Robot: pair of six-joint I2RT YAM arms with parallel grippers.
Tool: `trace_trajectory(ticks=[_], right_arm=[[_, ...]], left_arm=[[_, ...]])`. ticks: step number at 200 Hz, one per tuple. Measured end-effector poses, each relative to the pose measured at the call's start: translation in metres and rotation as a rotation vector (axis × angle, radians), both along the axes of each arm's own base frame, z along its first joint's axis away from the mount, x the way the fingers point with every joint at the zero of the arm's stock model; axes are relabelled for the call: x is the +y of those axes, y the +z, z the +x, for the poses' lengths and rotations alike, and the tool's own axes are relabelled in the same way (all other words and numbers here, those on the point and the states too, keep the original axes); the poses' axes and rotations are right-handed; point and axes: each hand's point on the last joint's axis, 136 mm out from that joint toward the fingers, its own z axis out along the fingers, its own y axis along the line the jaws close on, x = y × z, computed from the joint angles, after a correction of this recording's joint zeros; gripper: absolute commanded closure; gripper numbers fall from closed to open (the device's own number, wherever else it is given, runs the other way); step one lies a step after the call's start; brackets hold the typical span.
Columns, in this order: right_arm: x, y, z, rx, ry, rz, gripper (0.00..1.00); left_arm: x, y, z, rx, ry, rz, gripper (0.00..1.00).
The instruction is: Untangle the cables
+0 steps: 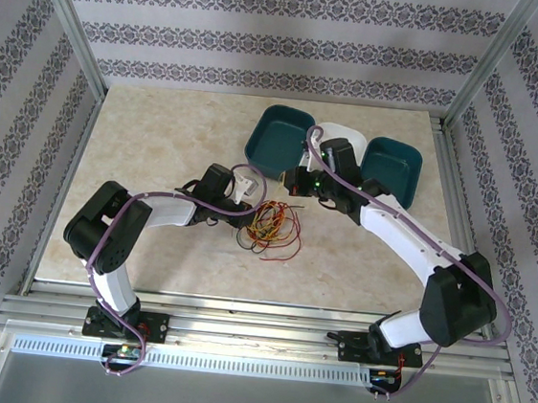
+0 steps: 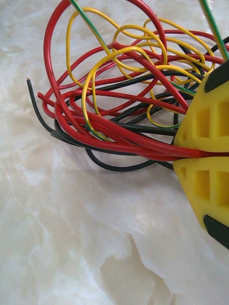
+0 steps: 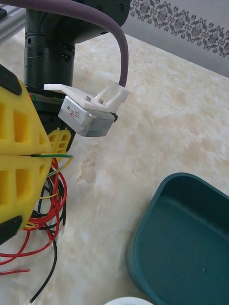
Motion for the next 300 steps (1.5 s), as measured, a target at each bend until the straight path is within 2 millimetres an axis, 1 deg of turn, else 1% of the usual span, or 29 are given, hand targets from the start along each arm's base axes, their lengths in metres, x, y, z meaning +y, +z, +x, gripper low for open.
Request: trace_trajectory(ticks=[68, 133, 157, 189, 222, 280, 291, 297, 300], right_arm=[[-0.009, 0.038, -0.004, -0.098, -0.021, 0.009, 1.00], [-0.025, 0.059, -0.008, -0.159, -0.059, -0.014, 1.00], [-0.028, 0.076, -0.009, -0.194, -0.069, -0.005, 1.00], [-0.032, 0.103, -0.013, -0.252, -0.073, 0.014, 1.00], [-0.043, 0.128, -0.013, -0.312, -0.098, 0.018, 1.00], [-0.057, 0.152, -0.010, -0.368, -0.133, -0.003, 1.00], [-0.061, 0.156, -0.009, -0.379, -0.140, -0.007, 1.00], [-0.063, 0.157, -0.008, -0.383, -0.145, -0.009, 1.00], [-0.064, 0.158, -0.007, -0.384, -0.149, -0.011, 1.00]], left_arm=[[0.001, -0.003, -0.001, 0.007, 0.009, 0.000, 0.87], [0.001, -0.001, 0.001, -0.002, 0.013, -0.005, 0.86], [0.001, -0.001, 0.001, -0.002, 0.014, -0.004, 0.86], [0.001, -0.002, 0.000, 0.001, 0.016, -0.004, 0.86], [0.002, -0.003, 0.000, 0.002, 0.019, -0.001, 0.86], [0.003, -0.004, 0.001, 0.003, 0.026, 0.004, 0.86], [0.003, -0.004, 0.001, 0.002, 0.028, 0.005, 0.83], [0.003, -0.004, 0.001, 0.001, 0.028, 0.006, 0.80], [0.003, -0.004, 0.001, 0.003, 0.030, 0.005, 0.76]])
